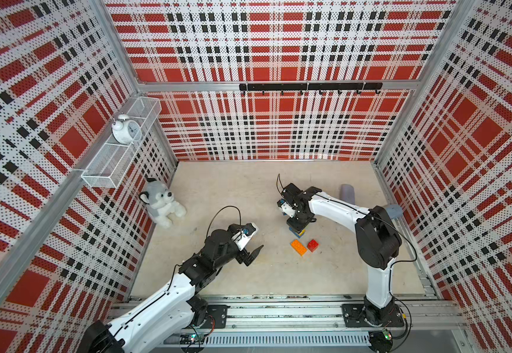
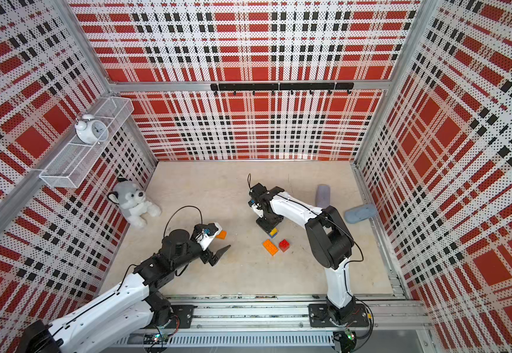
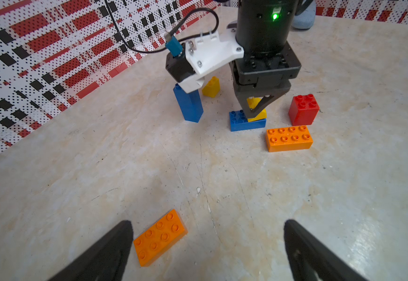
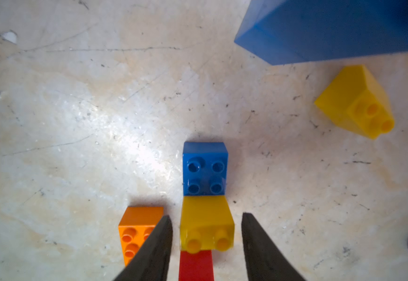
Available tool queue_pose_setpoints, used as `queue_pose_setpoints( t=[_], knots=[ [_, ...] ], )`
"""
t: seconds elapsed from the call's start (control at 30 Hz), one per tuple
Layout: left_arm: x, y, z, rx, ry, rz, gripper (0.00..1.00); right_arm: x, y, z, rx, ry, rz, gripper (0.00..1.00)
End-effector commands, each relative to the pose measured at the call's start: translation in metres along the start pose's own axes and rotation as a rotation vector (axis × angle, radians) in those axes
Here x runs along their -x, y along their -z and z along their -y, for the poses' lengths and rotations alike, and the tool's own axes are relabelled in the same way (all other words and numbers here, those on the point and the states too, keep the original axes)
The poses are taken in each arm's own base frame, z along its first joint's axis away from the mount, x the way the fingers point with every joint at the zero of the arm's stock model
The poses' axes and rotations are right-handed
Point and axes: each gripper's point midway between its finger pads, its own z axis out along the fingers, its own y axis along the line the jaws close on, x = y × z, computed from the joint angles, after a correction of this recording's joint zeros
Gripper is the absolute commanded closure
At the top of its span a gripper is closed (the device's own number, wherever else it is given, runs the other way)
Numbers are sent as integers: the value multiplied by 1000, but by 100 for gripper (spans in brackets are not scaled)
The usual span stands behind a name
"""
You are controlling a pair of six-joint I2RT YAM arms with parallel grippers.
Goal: Assemble a fork with lego
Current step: Place the lego brick at the center of the board, then adjust the lego brick at the center of the board.
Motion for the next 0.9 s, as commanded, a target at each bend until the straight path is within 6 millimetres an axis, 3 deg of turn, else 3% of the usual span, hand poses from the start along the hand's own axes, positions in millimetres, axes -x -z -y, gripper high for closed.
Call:
queue_pose_setpoints(
  t=[0.0, 0.5, 0.87],
  knots=[
    [8, 1, -4, 9, -6, 17, 2, -2, 10, 7, -8, -16, -3, 52],
    [5, -1, -4, 12, -6, 1, 2, -8, -4, 2, 33, -27, -33, 62],
    [3, -2, -5, 16, -7, -9, 2, -20, -15, -3, 38, -44, -60, 63]
  ],
)
